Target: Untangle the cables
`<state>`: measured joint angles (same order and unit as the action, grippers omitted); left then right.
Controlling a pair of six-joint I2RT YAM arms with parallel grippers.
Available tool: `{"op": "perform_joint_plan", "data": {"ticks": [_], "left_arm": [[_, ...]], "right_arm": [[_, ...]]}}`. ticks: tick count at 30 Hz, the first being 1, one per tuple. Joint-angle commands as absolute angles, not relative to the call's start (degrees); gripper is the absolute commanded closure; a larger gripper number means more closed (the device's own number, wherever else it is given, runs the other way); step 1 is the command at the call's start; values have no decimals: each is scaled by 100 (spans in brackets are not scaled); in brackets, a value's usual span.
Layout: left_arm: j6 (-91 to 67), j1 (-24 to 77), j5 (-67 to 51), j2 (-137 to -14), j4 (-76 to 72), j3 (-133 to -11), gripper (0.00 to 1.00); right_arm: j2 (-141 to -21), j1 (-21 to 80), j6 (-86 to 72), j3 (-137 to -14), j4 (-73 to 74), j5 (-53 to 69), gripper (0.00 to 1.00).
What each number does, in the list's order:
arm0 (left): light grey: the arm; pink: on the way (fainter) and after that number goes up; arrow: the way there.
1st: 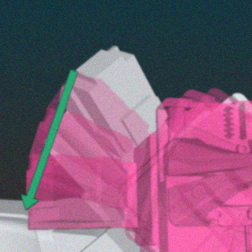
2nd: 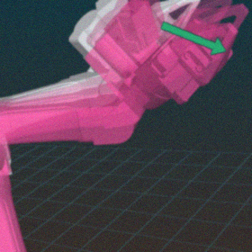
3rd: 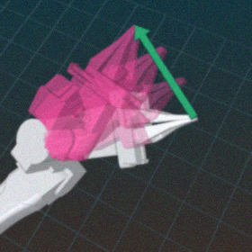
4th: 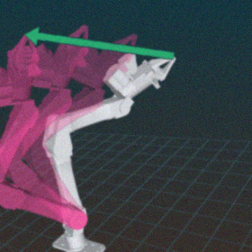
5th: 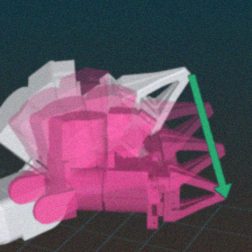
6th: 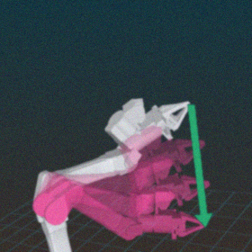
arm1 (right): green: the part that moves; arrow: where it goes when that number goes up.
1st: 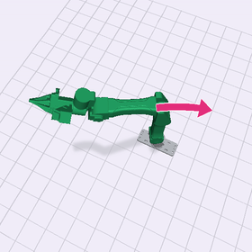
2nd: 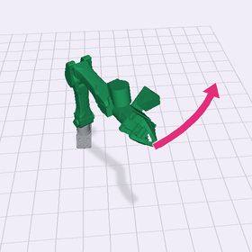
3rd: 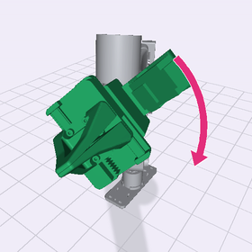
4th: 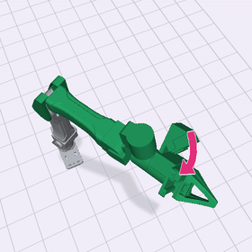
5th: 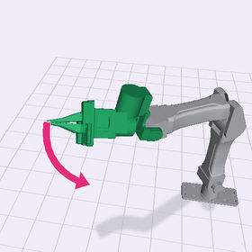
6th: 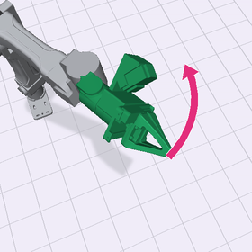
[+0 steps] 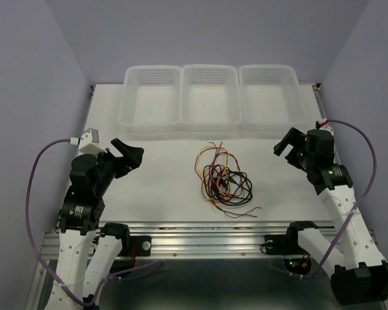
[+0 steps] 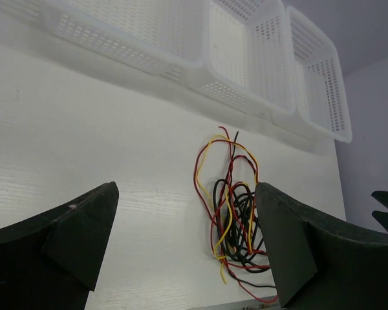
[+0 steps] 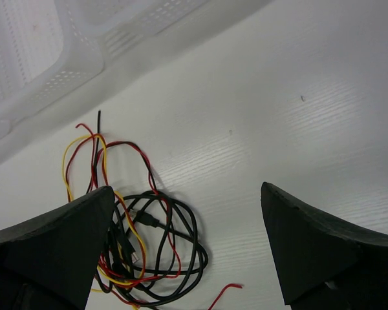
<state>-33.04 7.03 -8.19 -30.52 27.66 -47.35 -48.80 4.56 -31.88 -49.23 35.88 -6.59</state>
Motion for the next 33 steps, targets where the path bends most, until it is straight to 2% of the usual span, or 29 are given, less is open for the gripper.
{"op": "perform_joint_plan", "data": {"ticks": [1, 8, 10, 12, 14, 15, 17, 18, 26, 33], "left_arm": [[-3120, 703, -773, -2857, 2628, -4755, 1], [-3331, 712, -1536, -3330, 2128, -4343, 1], [-3541, 852, -1845, -3506, 1706, -4237, 1], [-3752, 1254, -1514, -3840, 1355, -4157, 1], [-4077, 2517, -804, -4182, 1213, -4262, 1], [-4183, 3027, 1, -4653, 1187, -4367, 1], [-4192, 4159, 560, -5200, 1187, -4770, 1], [-4175, 4366, 771, -5734, 1195, -4903, 1], [-4060, 5299, 1054, -8311, 1615, -6308, 1], [-4543, 5440, 1863, -9123, 2575, -6733, 1]], "right_arm": [[-4755, 457, -3251, -4992, 3261, -675, 0], [-4728, 457, -3366, -4861, 3287, -949, 0], [-4807, 457, -3349, -4878, 3278, -653, 0], [-4930, 457, -3287, -4878, 3261, -423, 0], [-5010, 457, -3270, -4843, 3217, -89, 0], [-5105, 457, -3191, -4799, 3138, 43, 0], [-5159, 457, -3173, -4676, 2998, 551, 0], [-5194, 457, -3208, -4571, 2901, 641, 0], [-5133, 457, -3120, -4281, 2777, 764, 0], [-5062, 457, -3041, -4026, 2768, 905, 0]]}}
